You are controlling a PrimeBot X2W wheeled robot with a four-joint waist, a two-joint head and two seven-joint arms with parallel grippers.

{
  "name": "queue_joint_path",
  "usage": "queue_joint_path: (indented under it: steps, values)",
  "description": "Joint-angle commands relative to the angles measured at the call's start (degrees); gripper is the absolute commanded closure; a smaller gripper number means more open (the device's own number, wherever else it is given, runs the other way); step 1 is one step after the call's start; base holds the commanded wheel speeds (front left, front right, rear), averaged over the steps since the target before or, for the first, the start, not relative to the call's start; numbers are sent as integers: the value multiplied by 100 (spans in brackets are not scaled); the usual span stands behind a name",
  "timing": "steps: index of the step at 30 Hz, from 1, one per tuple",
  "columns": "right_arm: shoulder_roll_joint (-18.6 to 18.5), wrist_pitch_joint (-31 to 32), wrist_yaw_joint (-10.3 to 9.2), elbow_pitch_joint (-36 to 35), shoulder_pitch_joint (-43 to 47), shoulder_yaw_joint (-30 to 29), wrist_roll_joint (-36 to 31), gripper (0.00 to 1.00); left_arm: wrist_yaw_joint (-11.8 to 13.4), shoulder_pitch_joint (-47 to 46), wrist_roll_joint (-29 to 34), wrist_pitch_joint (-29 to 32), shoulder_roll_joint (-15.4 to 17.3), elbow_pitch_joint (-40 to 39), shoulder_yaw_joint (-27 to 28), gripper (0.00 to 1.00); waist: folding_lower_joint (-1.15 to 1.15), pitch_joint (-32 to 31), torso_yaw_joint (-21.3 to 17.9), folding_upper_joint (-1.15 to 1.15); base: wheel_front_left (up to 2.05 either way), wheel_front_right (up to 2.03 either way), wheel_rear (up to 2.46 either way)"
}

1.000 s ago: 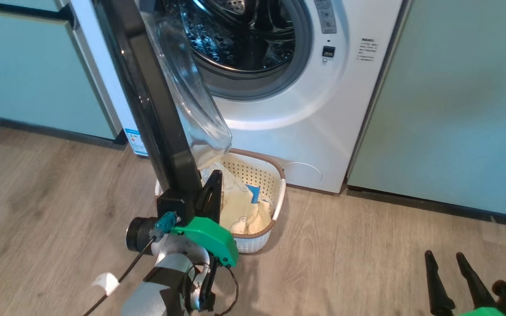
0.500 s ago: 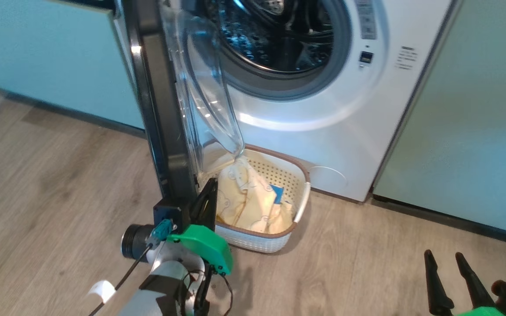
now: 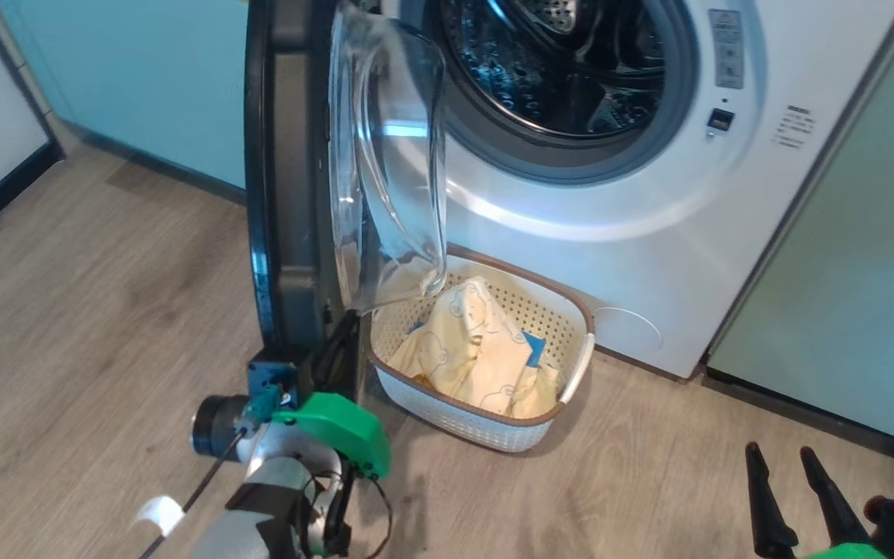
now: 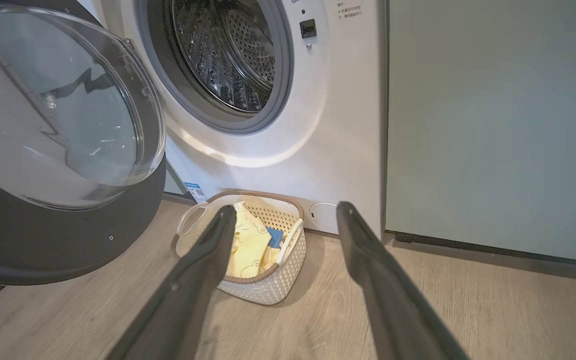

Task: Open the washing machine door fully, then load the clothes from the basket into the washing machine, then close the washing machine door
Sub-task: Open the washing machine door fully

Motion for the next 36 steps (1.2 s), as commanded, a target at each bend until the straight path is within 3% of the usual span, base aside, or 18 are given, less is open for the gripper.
queue_joint_path:
  steps: [1,24,36]
  values:
    - [-48,-55,-15,-163,-195,114,29,0,6,-128,71,-36,145,-197,316,100,0,1,83,0,0,0,0]
    - [-114,-55,-15,-172,-191,136,36,0,16,-208,80,-36,439,-216,1111,100,0,45,598,0,0,0,0]
    - [-164,-55,-15,-203,-225,109,21,0,-198,-598,77,-36,611,269,1502,100,0,184,843,0,0,0,0]
